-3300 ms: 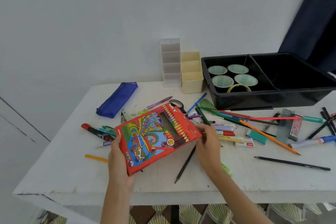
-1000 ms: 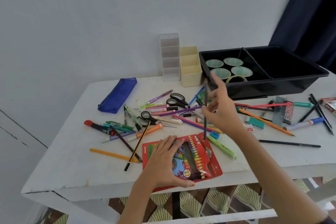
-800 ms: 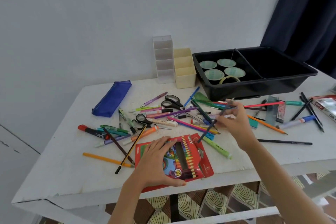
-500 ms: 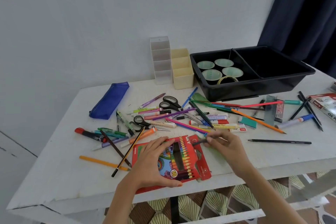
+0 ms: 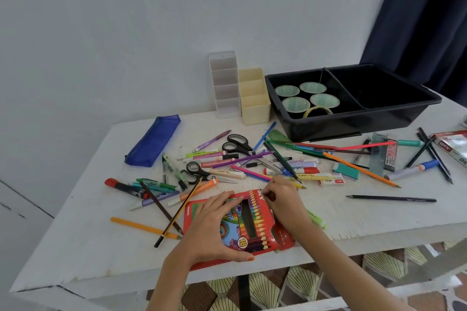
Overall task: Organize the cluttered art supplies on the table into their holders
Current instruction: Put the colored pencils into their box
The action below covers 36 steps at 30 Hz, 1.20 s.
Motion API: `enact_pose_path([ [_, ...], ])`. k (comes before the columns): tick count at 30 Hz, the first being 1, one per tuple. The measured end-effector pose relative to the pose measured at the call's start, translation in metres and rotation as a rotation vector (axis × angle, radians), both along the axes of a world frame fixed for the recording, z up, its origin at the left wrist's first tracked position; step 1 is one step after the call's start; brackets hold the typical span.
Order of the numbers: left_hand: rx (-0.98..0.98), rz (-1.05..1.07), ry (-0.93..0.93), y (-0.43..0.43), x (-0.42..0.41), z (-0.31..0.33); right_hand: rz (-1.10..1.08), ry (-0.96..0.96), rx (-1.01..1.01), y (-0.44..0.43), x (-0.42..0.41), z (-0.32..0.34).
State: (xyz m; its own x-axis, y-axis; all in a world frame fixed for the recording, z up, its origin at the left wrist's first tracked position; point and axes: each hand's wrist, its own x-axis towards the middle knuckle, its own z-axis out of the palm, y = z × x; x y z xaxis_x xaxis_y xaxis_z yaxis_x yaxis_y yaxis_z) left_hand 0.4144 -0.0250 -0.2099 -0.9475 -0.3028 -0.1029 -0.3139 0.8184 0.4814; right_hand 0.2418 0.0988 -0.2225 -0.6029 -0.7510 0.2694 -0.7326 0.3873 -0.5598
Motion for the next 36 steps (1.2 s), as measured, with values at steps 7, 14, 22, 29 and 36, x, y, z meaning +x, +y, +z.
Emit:
enact_pose_path([
  [7, -0.011, 0.015, -0.015, -0.001, 0.001, -0.001, -0.179, 0.222, -0.066, 0.037, 0.011, -0.013],
  [14, -0.007, 0.013, -0.013, 0.0, -0.002, 0.0, -0.281, 0.329, -0.028, 0.07, -0.02, -0.018],
  [22, -0.002, 0.018, -0.015, 0.001, -0.003, 0.001, -0.199, 0.263, -0.089, 0.055, -0.023, -0.008],
  [29, 0.004, 0.019, -0.013, 0.003, -0.002, 0.002, -0.129, 0.407, 0.317, 0.02, -0.018, 0.006],
  [36, 0.008, 0.026, -0.002, 0.001, -0.002, 0.0, -0.148, 0.384, 0.347, 0.018, -0.02, 0.012],
])
